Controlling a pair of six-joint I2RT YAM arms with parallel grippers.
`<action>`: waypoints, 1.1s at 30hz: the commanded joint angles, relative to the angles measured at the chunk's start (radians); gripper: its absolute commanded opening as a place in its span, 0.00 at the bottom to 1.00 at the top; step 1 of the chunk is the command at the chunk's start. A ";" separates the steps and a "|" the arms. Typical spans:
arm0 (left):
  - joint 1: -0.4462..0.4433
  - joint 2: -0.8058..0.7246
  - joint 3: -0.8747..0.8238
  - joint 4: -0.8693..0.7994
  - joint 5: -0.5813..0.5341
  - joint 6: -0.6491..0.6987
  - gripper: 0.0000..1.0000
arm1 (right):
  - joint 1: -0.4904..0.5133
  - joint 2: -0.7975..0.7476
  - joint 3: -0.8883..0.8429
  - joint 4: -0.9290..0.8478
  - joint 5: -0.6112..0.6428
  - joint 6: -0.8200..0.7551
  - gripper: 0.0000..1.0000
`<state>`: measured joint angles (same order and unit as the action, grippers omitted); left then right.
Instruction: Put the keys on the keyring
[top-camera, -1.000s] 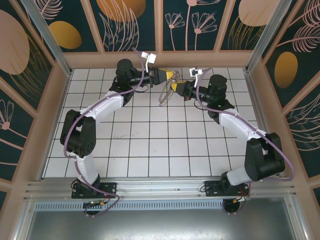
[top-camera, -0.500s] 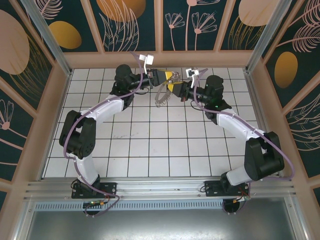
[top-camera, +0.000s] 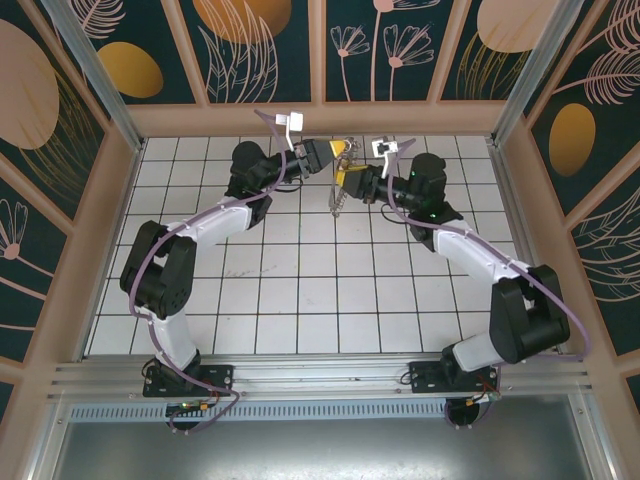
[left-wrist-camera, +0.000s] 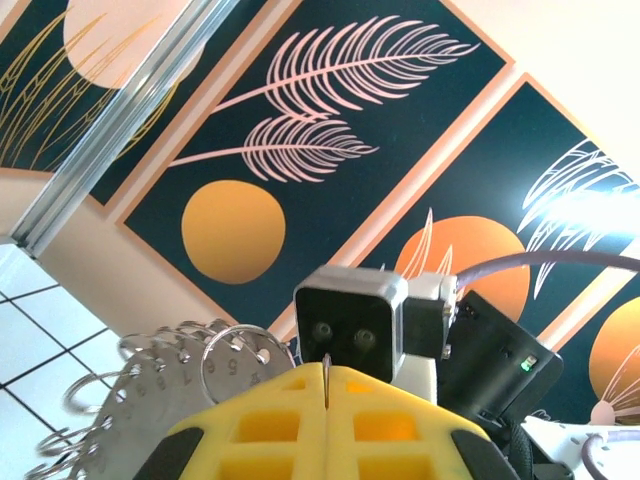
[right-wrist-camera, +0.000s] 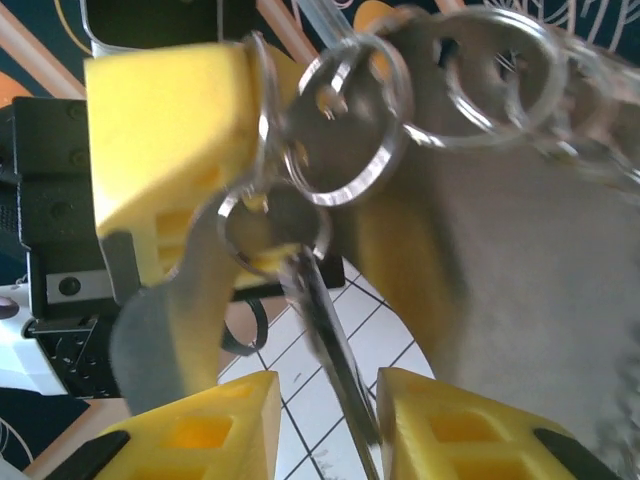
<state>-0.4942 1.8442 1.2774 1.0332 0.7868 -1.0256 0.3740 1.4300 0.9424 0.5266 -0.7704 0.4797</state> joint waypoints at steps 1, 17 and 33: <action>-0.007 -0.027 -0.010 0.099 -0.047 -0.020 0.00 | -0.037 -0.113 -0.045 0.000 0.038 0.037 0.33; -0.010 -0.021 -0.029 0.105 -0.059 -0.027 0.00 | -0.066 -0.096 0.028 0.215 0.121 0.354 0.36; -0.014 -0.012 -0.020 0.105 -0.053 -0.028 0.00 | -0.052 -0.010 0.048 0.365 0.078 0.468 0.33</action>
<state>-0.5014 1.8442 1.2461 1.0668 0.7425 -1.0424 0.3145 1.4082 0.9497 0.8230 -0.6735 0.9279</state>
